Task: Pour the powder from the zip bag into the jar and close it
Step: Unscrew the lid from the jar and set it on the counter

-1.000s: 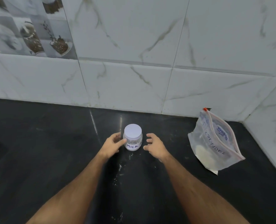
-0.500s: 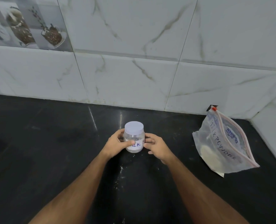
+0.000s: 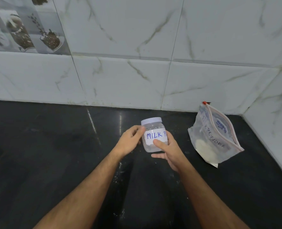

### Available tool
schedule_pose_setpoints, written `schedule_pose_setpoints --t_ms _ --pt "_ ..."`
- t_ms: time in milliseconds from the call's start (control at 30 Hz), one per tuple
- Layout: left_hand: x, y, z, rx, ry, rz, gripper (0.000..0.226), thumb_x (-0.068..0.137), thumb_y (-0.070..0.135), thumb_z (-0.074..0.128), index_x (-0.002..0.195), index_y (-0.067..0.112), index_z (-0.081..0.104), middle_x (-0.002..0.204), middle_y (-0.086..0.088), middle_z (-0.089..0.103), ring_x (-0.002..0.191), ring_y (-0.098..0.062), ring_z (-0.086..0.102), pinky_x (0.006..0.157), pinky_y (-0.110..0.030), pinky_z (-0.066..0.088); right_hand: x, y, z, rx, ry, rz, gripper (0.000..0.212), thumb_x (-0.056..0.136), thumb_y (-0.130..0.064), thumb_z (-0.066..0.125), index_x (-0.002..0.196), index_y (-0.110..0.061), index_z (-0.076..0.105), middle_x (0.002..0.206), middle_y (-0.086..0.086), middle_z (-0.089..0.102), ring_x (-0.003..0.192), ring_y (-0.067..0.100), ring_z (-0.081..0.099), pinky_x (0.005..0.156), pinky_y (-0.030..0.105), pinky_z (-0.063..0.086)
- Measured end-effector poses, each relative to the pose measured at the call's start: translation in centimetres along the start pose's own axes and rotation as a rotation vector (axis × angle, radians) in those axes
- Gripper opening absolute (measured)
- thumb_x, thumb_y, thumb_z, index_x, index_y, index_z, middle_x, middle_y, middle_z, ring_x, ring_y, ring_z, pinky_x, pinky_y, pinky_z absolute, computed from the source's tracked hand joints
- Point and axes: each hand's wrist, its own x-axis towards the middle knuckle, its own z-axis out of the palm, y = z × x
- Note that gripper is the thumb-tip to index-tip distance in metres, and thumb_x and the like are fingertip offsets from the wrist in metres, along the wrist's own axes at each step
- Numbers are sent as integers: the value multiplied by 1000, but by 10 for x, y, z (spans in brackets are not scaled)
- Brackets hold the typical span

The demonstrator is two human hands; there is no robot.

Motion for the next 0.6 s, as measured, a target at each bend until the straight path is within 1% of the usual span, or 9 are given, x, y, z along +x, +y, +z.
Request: schedule_pose_setpoints --t_ms 67,100,200,233,267,333,400,467,600 --pt "1 12 -2 -35 56 20 32 100 50 45 117 28 61 106 6 69 79 -1 64 67 -15 47 -12 1 -1 41 -2 11 69 68 -43 86 128 -37 52 126 -1 67 110 20 70 78 36 63" --pt "1 20 -3 -77 36 22 34 98 51 47 120 29 59 111 5 68 85 -1 64 72 -17 48 -19 2 -2 55 -6 20 67 68 -43 86 126 -37 53 126 -1 67 109 20 71 77 35 62" --pt "3 42 -6 -192 -154 16 63 85 60 51 136 23 53 129 0 65 113 -14 65 94 -28 51 -38 7 -2 129 -77 70 80 62 -51 87 131 -28 53 128 5 67 109 24 70 77 33 60" --pt "4 48 -6 -208 -241 14 65 86 61 52 138 22 53 130 -2 65 116 -17 65 97 -30 52 -44 8 -3 171 -123 90 87 61 -54 87 135 -23 51 128 8 66 109 26 69 76 33 59" --pt "4 54 -5 -208 -326 12 61 88 58 53 137 21 53 129 -4 67 116 -19 66 96 -30 54 -49 9 -4 212 -166 105 94 61 -56 88 138 -19 49 128 10 65 108 26 67 75 34 58" --pt "4 63 1 -188 -436 -11 43 96 42 55 133 21 56 120 -5 72 107 -17 71 86 -26 57 -59 9 -7 274 -207 132 104 57 -62 89 140 -17 48 129 13 64 108 27 66 76 37 57" --pt "4 69 11 -172 -440 -54 32 96 26 61 128 21 60 112 -7 75 97 -14 73 77 -23 56 -65 8 -9 312 -232 174 104 55 -64 89 141 -20 49 134 15 64 114 31 67 80 44 59" --pt "4 71 23 -151 -415 -74 29 94 19 65 123 21 63 108 -11 75 91 -14 74 75 -24 56 -68 7 -10 318 -242 205 100 59 -58 89 142 -19 49 137 19 62 118 36 65 82 48 59" --pt "4 76 34 -146 -388 -75 30 91 17 66 120 23 64 105 -11 75 89 -18 73 75 -28 58 -70 4 -10 315 -146 176 73 72 -42 81 135 -17 54 122 14 68 103 28 71 76 41 60"
